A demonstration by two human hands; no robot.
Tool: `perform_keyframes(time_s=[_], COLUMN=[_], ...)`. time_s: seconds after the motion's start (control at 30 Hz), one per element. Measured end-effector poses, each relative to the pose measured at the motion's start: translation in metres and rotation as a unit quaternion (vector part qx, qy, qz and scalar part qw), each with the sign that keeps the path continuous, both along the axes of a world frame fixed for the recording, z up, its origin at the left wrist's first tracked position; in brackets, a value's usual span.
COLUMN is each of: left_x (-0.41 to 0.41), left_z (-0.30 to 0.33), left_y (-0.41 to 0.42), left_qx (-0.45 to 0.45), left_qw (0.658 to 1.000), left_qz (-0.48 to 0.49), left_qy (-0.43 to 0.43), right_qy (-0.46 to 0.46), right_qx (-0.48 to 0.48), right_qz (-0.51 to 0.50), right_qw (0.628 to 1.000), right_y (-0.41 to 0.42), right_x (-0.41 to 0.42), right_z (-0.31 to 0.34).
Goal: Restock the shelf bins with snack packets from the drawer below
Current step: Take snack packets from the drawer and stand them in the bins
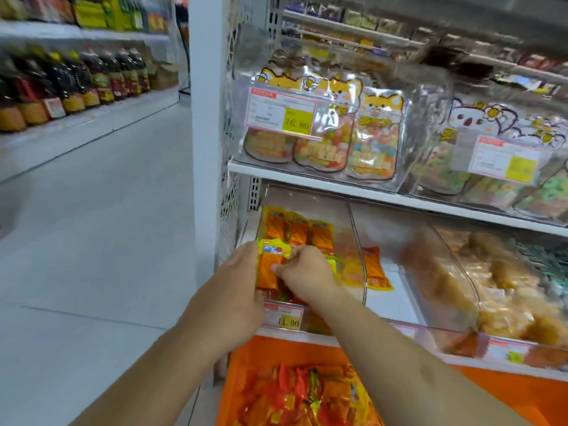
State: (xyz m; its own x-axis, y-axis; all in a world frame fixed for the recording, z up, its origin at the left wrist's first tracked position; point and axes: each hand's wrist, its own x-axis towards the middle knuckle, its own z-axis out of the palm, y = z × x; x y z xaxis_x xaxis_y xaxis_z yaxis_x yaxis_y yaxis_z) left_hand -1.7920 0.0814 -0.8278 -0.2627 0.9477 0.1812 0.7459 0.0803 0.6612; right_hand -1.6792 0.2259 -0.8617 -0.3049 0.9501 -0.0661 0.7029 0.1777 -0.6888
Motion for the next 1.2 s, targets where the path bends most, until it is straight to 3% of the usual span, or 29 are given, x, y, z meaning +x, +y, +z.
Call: perform_keyframes(time_s=[0.17,0.47,0.7,0.97,1.2], left_x=[0.003,0.002,0.004,0.001,0.021], left_z=[-0.006,-0.013,-0.016,-0.013,0.013], left_y=[0.005,0.008,0.01,0.01,-0.013], left_qx=[-0.012,-0.025,-0.026,-0.019,0.053], left_qw=[1.0,0.999,0.999,1.0,0.997], left_qz=[0.024,0.021,0.026,0.021,0.043], left_qy=[0.008,-0.007,0.0,0.002,0.046], right_qy=[-0.048,-0.144,-0.102,-0.155,-0.048], right_qx=[0.054,0.057,0.035,0.111,0.191], right_qz=[0.012,0.047,0.123,0.158,0.162], right_qw=[0.997,0.987,0.987,0.969,0.967], right_y=[-0.003,0.001,0.002,0.003,-0.04], right_x=[0.004,0.007,0.011,0.017,0.064], right_z=[0.001,0.013,0.016,0.015,0.035])
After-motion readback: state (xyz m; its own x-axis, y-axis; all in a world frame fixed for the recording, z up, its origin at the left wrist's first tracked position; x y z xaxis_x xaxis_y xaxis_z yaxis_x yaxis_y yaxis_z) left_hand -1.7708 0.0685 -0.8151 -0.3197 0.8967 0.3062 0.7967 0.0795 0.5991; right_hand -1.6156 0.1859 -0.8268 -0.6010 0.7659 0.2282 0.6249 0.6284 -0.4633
